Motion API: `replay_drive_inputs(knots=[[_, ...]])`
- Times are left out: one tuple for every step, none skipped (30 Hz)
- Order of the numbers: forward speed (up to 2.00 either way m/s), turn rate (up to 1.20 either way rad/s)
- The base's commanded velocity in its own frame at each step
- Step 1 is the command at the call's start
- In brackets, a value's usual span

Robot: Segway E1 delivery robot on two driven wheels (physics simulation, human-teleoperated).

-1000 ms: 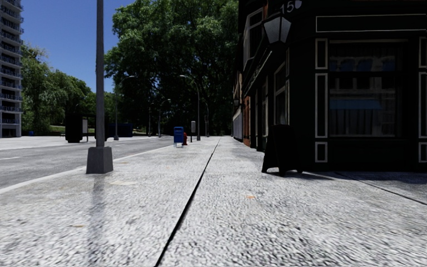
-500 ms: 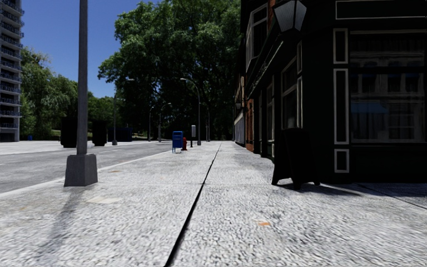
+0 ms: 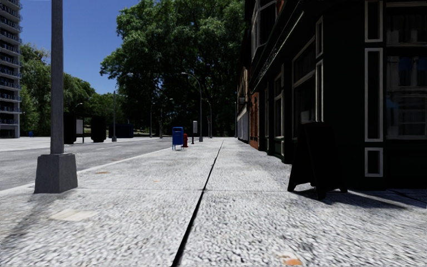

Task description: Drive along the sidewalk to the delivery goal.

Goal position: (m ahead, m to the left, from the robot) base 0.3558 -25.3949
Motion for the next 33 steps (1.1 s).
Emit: replay_drive_inputs(knots=[[1.30, -0.34], [1.30, -0.49], [1.30, -0.49], [1.30, -0.61], [1.30, -0.71], [1.30, -0.75], [1.30, -0.76], [1.30, -0.76], [1.30, -0.76], [1.30, -0.76], [1.30, -0.76], [1.30, -0.76], [1.30, -0.76], [1.30, -0.76], [1.30, -0.76], [1.30, -0.76], [1.30, -0.76], [1.30, -0.76], [1.30, -0.76], [1.30, -0.76], [1.30, -0.76], [1.30, -0.76], [1.30, -0.76], [1.30, -0.76], [1.30, -0.76], [1.30, -0.76], [1.30, -0.76], [1.30, -0.76], [1.30, -0.76], [1.30, -0.76], [1.30, -0.77], [1.30, -0.89], [1.30, -0.97]])
